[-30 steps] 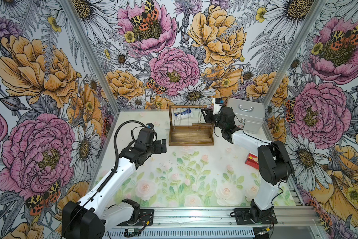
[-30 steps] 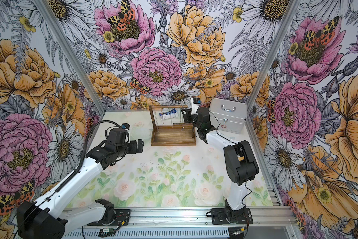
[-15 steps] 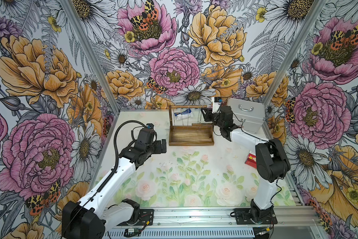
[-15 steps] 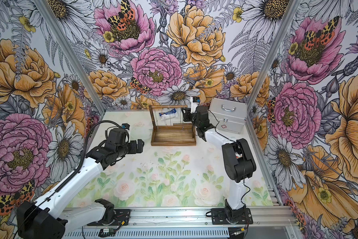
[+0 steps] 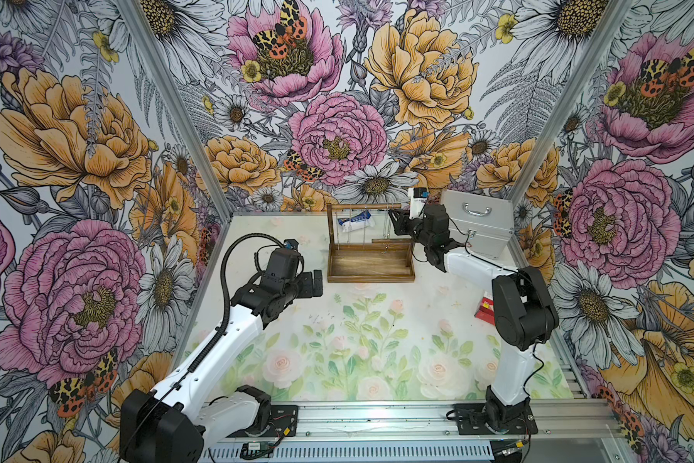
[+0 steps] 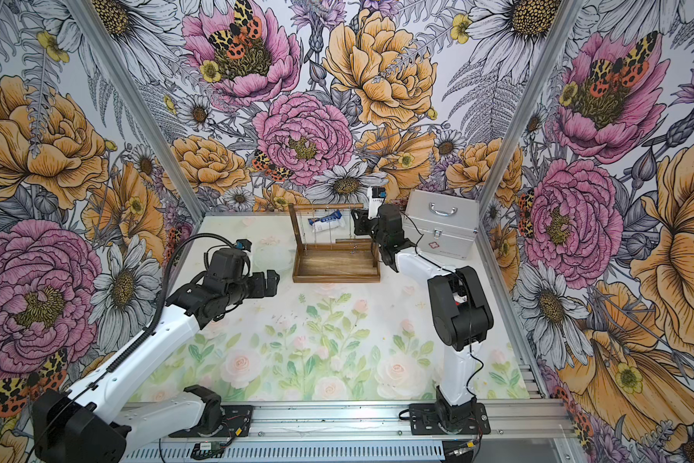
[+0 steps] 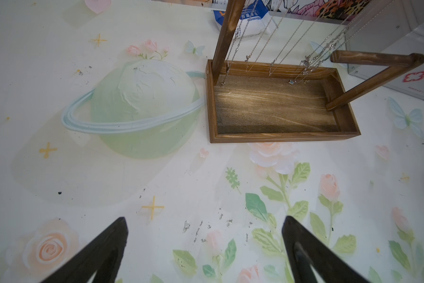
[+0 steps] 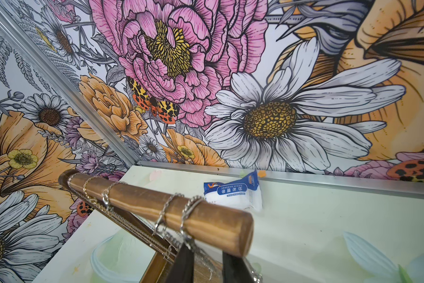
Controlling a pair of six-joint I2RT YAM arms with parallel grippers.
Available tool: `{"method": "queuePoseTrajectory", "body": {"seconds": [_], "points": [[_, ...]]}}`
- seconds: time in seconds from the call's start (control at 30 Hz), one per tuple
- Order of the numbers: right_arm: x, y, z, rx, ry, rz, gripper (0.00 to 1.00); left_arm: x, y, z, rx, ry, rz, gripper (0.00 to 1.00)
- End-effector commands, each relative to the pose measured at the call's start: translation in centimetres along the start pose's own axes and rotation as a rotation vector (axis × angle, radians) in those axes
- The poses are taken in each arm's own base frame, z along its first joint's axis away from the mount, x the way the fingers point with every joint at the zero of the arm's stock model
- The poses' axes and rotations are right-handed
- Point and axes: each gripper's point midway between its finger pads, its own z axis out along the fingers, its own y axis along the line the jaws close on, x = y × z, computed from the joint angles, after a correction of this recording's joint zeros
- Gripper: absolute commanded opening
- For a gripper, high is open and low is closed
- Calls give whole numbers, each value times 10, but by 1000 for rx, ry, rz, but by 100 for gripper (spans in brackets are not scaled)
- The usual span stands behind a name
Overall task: Take the necklace off the jewelry display stand
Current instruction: Take off the necklace from the stand.
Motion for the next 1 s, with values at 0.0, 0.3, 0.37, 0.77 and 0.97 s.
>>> {"method": "queuePoseTrajectory", "body": {"seconds": [0.0, 0.3, 0.37, 0.77, 0.97], "points": [[-7, 8, 7, -19, -16, -11, 17, -8, -4, -5, 20, -15, -1, 99], [-9, 7, 4, -8, -22, -14, 8, -8, -5, -5, 22, -13, 0, 99], [-10, 7, 2, -6, -24, -17, 6, -7, -5, -5, 22, -13, 0, 99], [-16, 5, -8, 21, -49, -21, 0, -7, -4, -4, 19, -10, 1, 99], [-18, 2, -13, 39, -58, -25, 0, -6, -4, -4, 16, -11, 3, 99]]}}
